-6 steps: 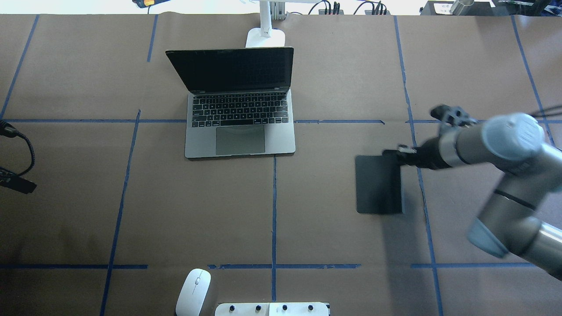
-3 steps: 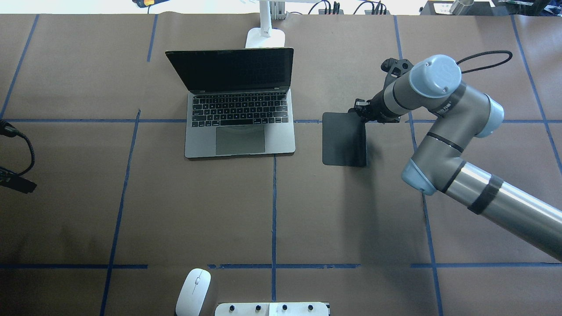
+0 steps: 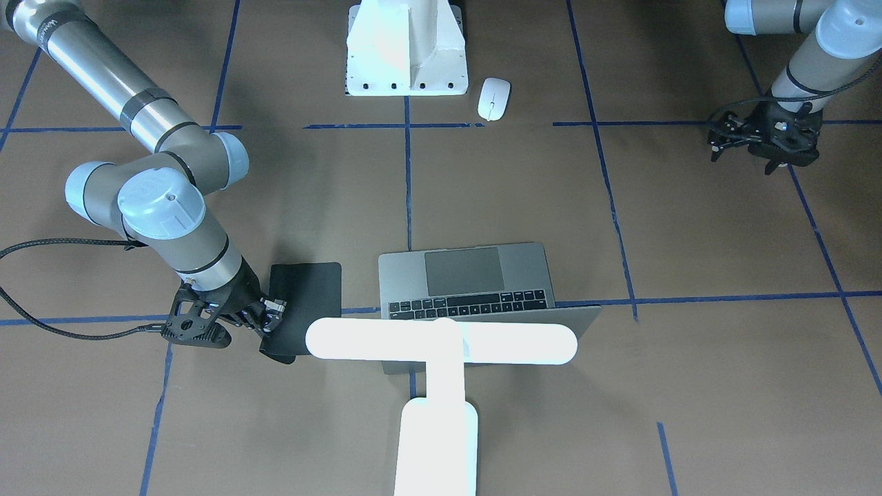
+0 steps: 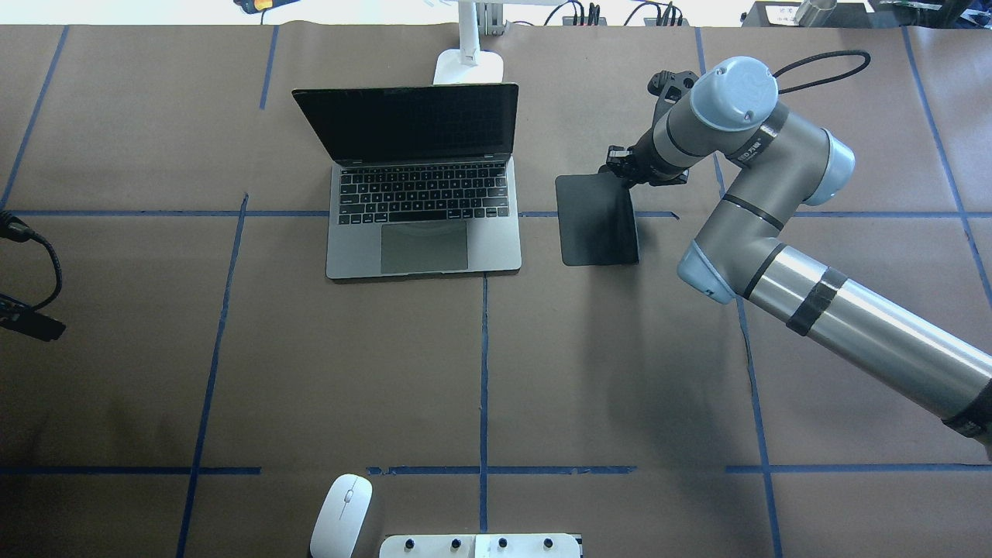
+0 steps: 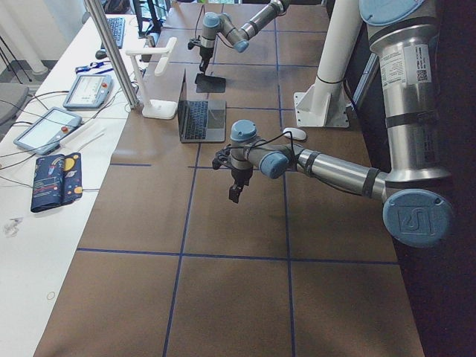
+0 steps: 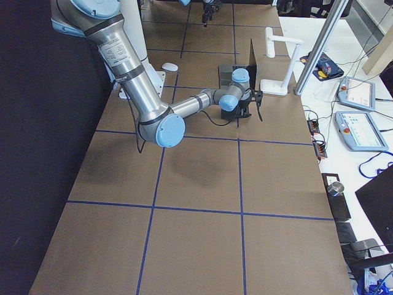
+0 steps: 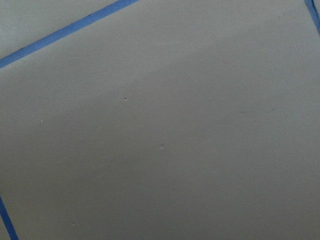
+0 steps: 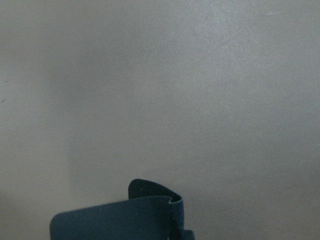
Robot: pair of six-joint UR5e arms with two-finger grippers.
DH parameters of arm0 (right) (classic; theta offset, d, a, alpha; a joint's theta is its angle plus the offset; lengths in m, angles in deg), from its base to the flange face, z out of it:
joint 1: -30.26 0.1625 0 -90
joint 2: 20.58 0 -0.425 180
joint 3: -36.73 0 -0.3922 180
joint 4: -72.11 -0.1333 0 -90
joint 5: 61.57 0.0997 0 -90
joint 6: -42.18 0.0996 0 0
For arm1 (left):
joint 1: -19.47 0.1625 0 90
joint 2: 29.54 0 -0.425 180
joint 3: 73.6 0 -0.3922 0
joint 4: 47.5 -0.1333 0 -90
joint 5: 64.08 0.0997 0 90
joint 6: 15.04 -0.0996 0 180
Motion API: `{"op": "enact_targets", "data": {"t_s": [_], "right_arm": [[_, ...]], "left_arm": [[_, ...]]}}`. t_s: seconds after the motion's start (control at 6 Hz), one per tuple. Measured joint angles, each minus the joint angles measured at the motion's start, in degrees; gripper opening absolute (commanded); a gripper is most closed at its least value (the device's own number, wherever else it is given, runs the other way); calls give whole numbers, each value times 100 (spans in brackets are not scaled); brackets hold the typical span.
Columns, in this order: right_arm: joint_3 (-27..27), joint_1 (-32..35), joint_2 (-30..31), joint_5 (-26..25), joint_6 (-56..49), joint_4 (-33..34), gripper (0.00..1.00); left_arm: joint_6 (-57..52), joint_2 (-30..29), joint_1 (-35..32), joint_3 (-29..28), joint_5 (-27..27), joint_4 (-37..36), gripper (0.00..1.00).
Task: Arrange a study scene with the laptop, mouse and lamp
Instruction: 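Carry the mouse pad with the right gripper beside the laptop, then release the pad and withdraw the right arm while the left reaches for the mouse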
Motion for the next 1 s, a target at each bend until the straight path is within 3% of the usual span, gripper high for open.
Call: {"op": "enact_targets", "data": {"t_s": [0.17, 0.33, 0.5, 1.0], "right_arm": [[-36, 1, -76, 0, 88, 18, 34], [-87, -2, -189, -3, 260, 107, 95], [-147, -7, -289, -9, 374, 226, 100], [-57, 114, -286, 178, 22, 548, 100]], "left_arm": [[6, -11, 0, -2, -4, 0, 100], [86, -23, 2, -1, -6, 0, 100], [198, -33, 10, 3, -17, 0, 100], [1122, -474, 160, 137, -34, -5, 100]]}}
